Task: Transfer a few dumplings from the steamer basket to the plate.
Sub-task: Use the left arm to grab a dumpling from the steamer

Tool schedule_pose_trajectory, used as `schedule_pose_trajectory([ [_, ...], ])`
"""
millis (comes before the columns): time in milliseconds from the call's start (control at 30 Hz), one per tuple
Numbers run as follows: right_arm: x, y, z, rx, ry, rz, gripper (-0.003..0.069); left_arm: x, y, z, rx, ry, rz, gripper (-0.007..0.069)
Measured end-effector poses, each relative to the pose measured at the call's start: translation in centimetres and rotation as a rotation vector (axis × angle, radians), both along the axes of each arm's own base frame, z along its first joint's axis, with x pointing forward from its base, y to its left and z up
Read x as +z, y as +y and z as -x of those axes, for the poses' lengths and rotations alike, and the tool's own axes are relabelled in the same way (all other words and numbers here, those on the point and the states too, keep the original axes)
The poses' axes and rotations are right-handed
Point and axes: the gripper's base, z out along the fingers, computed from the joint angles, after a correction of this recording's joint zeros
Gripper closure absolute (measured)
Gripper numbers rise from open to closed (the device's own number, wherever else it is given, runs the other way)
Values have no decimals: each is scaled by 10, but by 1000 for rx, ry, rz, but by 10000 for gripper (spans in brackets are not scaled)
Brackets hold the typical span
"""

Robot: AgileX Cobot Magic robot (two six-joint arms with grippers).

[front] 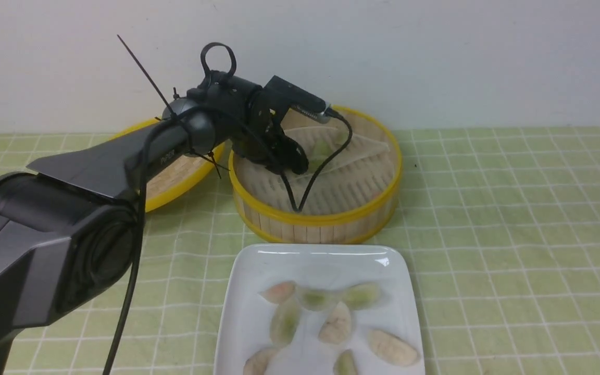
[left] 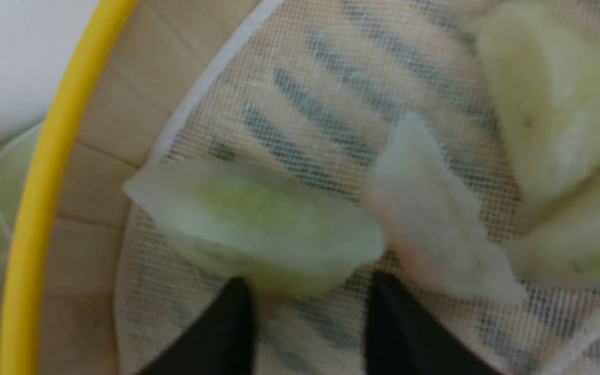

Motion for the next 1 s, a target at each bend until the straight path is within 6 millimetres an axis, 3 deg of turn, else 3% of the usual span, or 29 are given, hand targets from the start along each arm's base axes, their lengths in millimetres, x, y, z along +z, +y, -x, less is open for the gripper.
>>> schedule_pose_trajectory([
  [67,0,0,0,5,1,-4,675,1,-2,2,8,19,4,539],
  [167,0,1,1,11,5,-6,675,5,-2,5,13,50,-8,613],
  [333,0,2,1,30,1,-12,675,26,0,8,27,107,-36,631],
  [533,0,3,2,44,0,-11,675,91,-1,10,34,27,36,631],
  [633,0,3,2,47,-2,-8,675,107,-4,10,28,-22,80,631],
  [833,1,3,2,51,-5,-6,675,96,-8,0,-5,-84,90,590],
  [1000,1,3,2,58,-9,-1,675,64,-11,-7,-32,-48,53,438],
])
